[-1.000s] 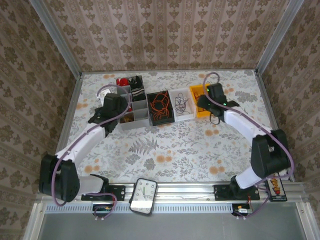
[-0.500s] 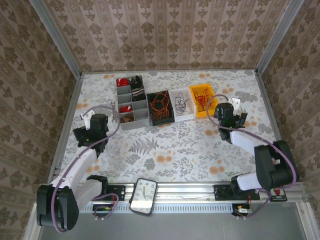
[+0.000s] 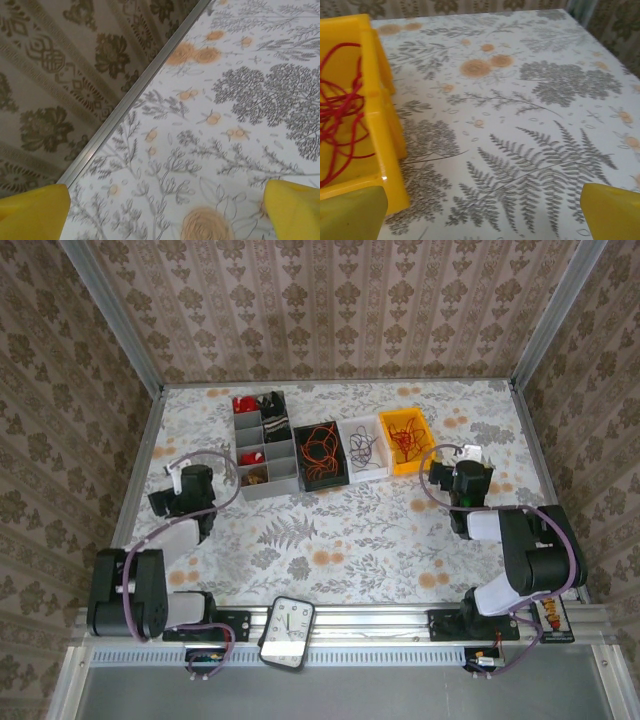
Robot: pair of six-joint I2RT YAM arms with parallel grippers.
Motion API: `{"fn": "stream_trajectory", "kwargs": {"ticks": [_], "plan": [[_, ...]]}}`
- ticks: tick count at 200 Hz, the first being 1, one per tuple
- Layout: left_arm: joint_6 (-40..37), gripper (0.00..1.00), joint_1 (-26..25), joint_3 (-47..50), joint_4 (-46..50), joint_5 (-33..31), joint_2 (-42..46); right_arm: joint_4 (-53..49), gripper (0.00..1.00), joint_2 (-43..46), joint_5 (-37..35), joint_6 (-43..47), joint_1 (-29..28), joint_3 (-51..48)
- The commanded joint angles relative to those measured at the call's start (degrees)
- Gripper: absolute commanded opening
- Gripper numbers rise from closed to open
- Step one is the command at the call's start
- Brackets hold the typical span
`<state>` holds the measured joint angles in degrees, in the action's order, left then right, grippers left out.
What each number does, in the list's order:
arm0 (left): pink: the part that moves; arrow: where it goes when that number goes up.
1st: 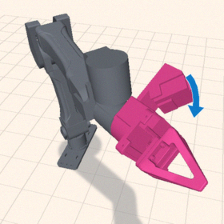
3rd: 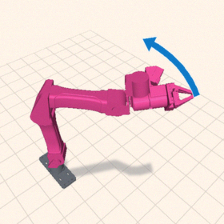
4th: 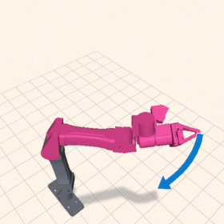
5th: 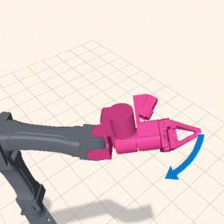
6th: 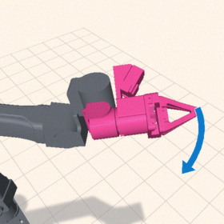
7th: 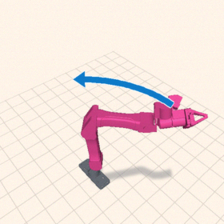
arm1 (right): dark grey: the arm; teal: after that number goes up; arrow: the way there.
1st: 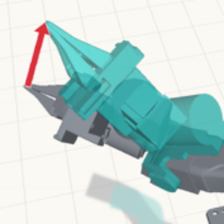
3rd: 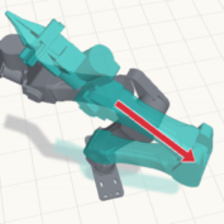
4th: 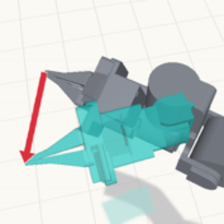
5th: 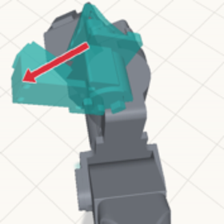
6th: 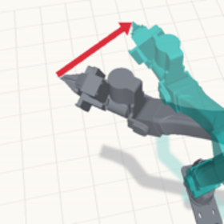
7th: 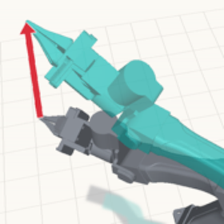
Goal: Untangle the cables
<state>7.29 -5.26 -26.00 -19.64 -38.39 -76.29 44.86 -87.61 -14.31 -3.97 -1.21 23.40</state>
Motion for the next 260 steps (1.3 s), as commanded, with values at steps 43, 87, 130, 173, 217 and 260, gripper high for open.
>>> {"fn": "stream_trajectory", "kwargs": {"ticks": [43,87,130,173,217,260], "plan": [[-8.2,1.00,0.2,-2.5,-13.7,5.3,-5.6,4.8,1.00,-0.1,5.3,1.3,-0.6,-0.4],[-9.5,1.00,0.0,11.1,-38.9,21.4,-5.3,4.9,1.00,0.0,4.9,1.4,-0.7,-0.5],[-9.6,1.00,2.1,5.5,-37.1,25.7,-13.0,4.9,1.00,0.0,5.1,1.4,-0.7,-0.5],[-8.3,1.00,3.4,4.7,-34.7,27.4,-12.5,4.6,1.00,-0.1,5.2,1.3,-0.7,-0.3],[-9.0,1.00,2.4,4.2,-34.2,25.9,-12.8,4.5,1.00,-0.1,5.2,1.3,-0.7,-0.2],[-9.0,1.00,2.5,4.2,-34.2,25.9,-12.7,4.2,1.00,-0.3,5.2,1.4,-0.7,-0.1]]}}
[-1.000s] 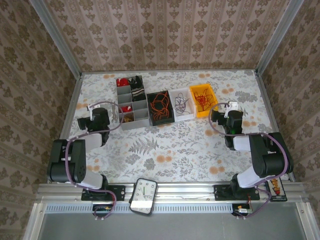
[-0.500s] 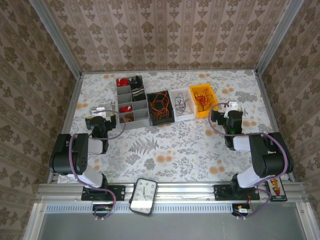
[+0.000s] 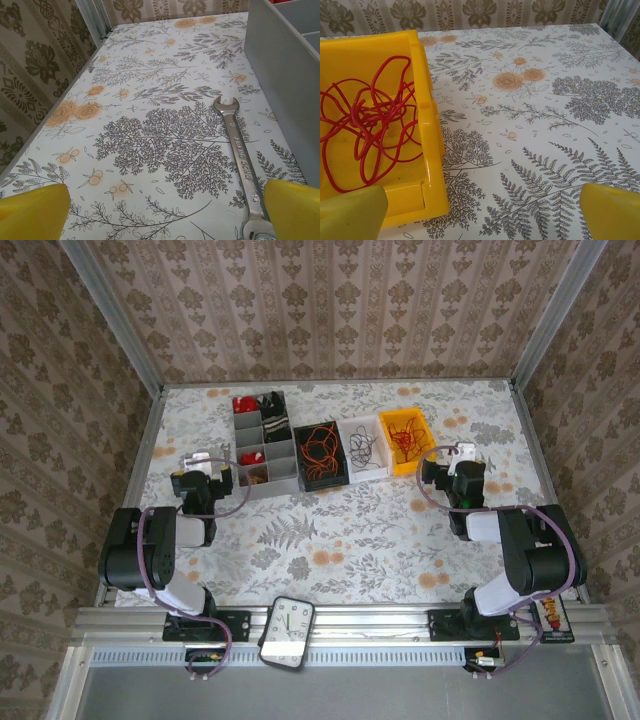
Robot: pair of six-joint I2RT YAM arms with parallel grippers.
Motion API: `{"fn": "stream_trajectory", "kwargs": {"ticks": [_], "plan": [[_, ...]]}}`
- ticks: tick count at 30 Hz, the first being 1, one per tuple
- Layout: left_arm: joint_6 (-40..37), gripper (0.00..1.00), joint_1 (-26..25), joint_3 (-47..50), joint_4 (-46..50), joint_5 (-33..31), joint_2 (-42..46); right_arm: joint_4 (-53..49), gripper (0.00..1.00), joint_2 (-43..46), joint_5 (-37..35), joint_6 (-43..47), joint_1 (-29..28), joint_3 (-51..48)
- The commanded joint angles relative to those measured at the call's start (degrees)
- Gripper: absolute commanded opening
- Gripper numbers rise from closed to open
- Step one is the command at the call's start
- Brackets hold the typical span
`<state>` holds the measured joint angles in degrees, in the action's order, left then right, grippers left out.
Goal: Untangle the cables
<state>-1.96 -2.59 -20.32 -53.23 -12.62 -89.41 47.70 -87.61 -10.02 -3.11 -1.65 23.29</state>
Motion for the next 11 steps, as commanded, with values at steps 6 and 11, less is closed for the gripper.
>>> {"fn": "stream_trajectory", "kwargs": {"ticks": [6,11], "plan": [[0.2,1.00,-0.2,-1.5,-0.7,0.1,0.4,0.3,1.00,-0.5,2.0,0.4,0.2,0.7],[0.2,1.00,-0.2,-1.4,-0.6,0.1,0.4,1.3,1.00,-0.1,2.2,0.5,0.2,-0.1]]}}
